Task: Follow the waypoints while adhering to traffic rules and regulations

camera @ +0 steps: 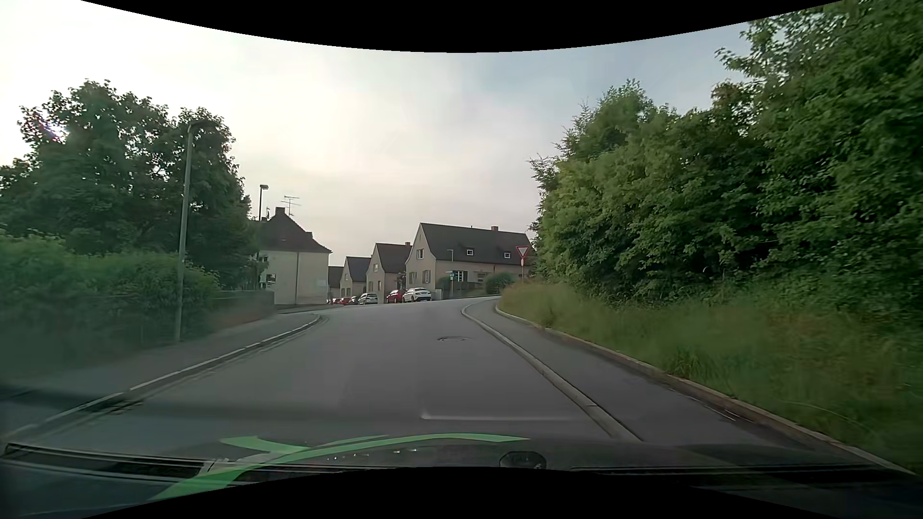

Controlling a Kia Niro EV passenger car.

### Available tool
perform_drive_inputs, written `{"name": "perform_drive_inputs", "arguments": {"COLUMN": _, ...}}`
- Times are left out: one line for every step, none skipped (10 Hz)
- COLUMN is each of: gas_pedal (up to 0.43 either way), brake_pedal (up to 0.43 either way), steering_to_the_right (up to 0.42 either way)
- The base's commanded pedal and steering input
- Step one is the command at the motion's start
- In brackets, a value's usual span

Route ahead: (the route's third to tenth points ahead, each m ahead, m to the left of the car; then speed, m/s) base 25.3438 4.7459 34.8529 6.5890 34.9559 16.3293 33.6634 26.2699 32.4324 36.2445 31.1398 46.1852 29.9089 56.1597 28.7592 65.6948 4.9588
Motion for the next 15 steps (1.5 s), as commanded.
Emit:
{"name": "perform_drive_inputs", "arguments": {"gas_pedal": 0.087, "brake_pedal": 0.000, "steering_to_the_right": -0.075}}
{"name": "perform_drive_inputs", "arguments": {"gas_pedal": 0.087, "brake_pedal": 0.000, "steering_to_the_right": -0.074}}
{"name": "perform_drive_inputs", "arguments": {"gas_pedal": 0.087, "brake_pedal": 0.000, "steering_to_the_right": -0.072}}
{"name": "perform_drive_inputs", "arguments": {"gas_pedal": 0.087, "brake_pedal": 0.000, "steering_to_the_right": -0.070}}
{"name": "perform_drive_inputs", "arguments": {"gas_pedal": 0.087, "brake_pedal": 0.000, "steering_to_the_right": -0.067}}
{"name": "perform_drive_inputs", "arguments": {"gas_pedal": 0.087, "brake_pedal": 0.000, "steering_to_the_right": -0.064}}
{"name": "perform_drive_inputs", "arguments": {"gas_pedal": 0.079, "brake_pedal": 0.000, "steering_to_the_right": -0.059}}
{"name": "perform_drive_inputs", "arguments": {"gas_pedal": 0.067, "brake_pedal": 0.000, "steering_to_the_right": -0.055}}
{"name": "perform_drive_inputs", "arguments": {"gas_pedal": 0.047, "brake_pedal": 0.000, "steering_to_the_right": -0.053}}
{"name": "perform_drive_inputs", "arguments": {"gas_pedal": 0.028, "brake_pedal": 0.000, "steering_to_the_right": -0.051}}
{"name": "perform_drive_inputs", "arguments": {"gas_pedal": 0.008, "brake_pedal": 0.000, "steering_to_the_right": -0.052}}
{"name": "perform_drive_inputs", "arguments": {"gas_pedal": 0.008, "brake_pedal": 0.000, "steering_to_the_right": -0.051}}
{"name": "perform_drive_inputs", "arguments": {"gas_pedal": 0.008, "brake_pedal": 0.000, "steering_to_the_right": -0.049}}
{"name": "perform_drive_inputs", "arguments": {"gas_pedal": 0.008, "brake_pedal": 0.000, "steering_to_the_right": -0.047}}
{"name": "perform_drive_inputs", "arguments": {"gas_pedal": 0.008, "brake_pedal": 0.000, "steering_to_the_right": -0.047}}
